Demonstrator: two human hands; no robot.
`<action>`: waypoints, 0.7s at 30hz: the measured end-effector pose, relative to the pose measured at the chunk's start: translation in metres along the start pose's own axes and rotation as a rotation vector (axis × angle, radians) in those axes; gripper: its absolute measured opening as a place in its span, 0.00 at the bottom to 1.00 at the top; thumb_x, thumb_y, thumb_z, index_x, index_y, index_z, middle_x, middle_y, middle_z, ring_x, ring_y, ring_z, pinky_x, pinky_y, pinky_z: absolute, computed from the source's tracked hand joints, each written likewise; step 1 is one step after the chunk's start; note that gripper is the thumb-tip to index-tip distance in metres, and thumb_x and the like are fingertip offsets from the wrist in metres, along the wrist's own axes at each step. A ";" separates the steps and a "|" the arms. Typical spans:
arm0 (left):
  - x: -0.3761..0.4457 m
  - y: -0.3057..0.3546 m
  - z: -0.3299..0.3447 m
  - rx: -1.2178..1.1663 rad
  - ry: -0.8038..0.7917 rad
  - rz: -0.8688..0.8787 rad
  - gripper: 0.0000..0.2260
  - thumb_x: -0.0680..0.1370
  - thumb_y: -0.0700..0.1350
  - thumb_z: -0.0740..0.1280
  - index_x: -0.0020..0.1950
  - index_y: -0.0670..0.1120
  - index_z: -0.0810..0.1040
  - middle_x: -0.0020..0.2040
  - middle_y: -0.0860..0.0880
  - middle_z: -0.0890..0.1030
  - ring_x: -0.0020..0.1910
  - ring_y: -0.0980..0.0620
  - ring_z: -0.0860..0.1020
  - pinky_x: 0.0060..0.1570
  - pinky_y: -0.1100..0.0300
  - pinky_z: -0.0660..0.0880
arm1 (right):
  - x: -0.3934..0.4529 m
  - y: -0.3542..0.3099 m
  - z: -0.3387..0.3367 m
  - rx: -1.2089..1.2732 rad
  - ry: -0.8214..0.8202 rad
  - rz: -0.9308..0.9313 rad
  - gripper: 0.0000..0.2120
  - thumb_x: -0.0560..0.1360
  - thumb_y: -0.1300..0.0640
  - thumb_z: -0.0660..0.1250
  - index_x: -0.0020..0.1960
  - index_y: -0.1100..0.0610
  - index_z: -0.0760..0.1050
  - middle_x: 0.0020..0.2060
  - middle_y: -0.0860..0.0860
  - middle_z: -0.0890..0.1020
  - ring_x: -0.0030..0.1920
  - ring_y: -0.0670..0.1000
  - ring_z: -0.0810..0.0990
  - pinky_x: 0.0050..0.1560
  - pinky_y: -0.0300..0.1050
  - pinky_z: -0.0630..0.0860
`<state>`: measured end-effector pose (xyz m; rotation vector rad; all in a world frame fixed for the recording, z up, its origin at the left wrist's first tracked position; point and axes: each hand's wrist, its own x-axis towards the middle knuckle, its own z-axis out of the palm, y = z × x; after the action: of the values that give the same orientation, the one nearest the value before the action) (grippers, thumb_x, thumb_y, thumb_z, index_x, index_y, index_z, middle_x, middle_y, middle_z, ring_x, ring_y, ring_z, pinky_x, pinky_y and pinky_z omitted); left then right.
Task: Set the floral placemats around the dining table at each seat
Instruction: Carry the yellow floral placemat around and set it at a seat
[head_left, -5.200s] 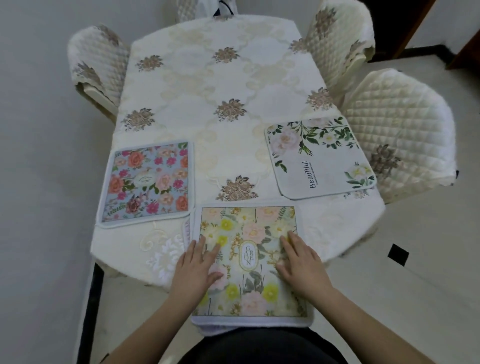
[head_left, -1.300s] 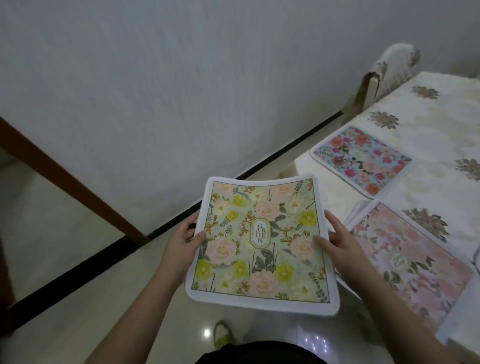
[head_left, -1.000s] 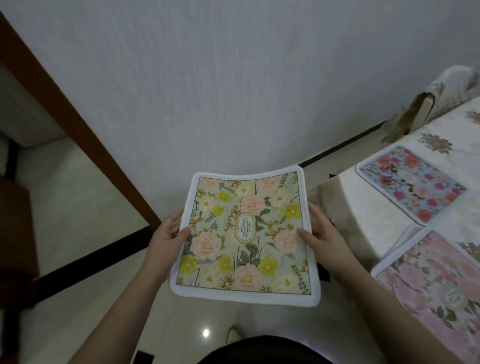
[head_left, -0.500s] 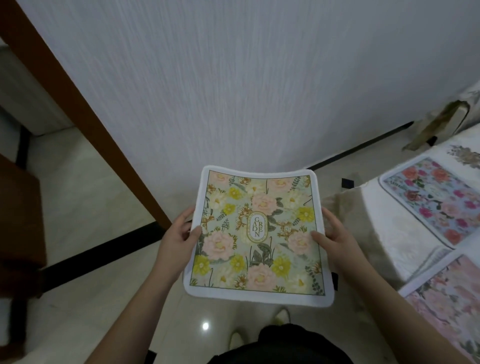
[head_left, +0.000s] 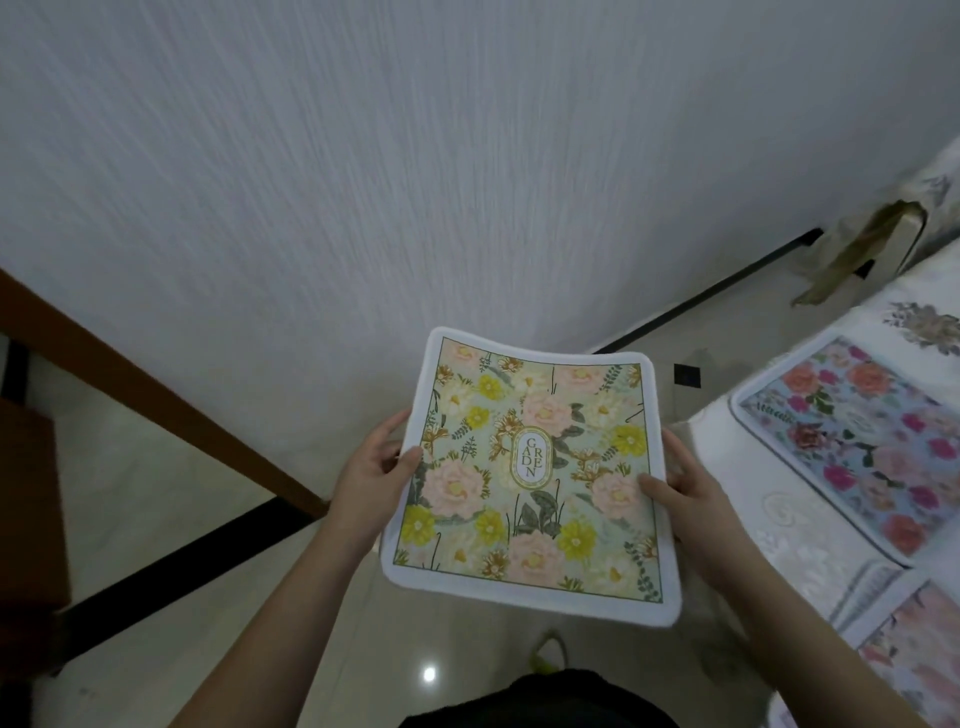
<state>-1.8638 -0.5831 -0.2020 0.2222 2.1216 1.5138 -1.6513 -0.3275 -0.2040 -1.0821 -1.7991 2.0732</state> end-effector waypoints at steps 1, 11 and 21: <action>0.007 0.004 0.003 0.001 -0.002 0.005 0.20 0.81 0.43 0.66 0.70 0.59 0.72 0.53 0.50 0.86 0.47 0.48 0.85 0.46 0.40 0.82 | 0.006 -0.002 -0.003 0.015 0.003 0.008 0.25 0.80 0.65 0.61 0.68 0.38 0.69 0.52 0.54 0.85 0.48 0.57 0.85 0.42 0.59 0.83; 0.062 0.029 0.015 -0.062 -0.043 -0.014 0.20 0.80 0.38 0.66 0.65 0.60 0.74 0.50 0.46 0.86 0.48 0.45 0.85 0.47 0.40 0.81 | 0.062 -0.028 -0.013 -0.059 0.050 -0.023 0.27 0.80 0.63 0.62 0.71 0.38 0.67 0.51 0.49 0.86 0.48 0.54 0.86 0.46 0.59 0.82; 0.170 0.051 0.004 -0.118 -0.142 -0.022 0.21 0.81 0.38 0.65 0.70 0.56 0.73 0.50 0.47 0.86 0.47 0.45 0.85 0.47 0.41 0.82 | 0.132 -0.057 0.024 -0.030 0.172 -0.010 0.27 0.80 0.62 0.63 0.71 0.36 0.65 0.50 0.50 0.86 0.48 0.56 0.86 0.47 0.62 0.82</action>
<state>-2.0153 -0.4900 -0.2099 0.2552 1.9119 1.5571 -1.7784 -0.2559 -0.2037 -1.2157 -1.7535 1.8900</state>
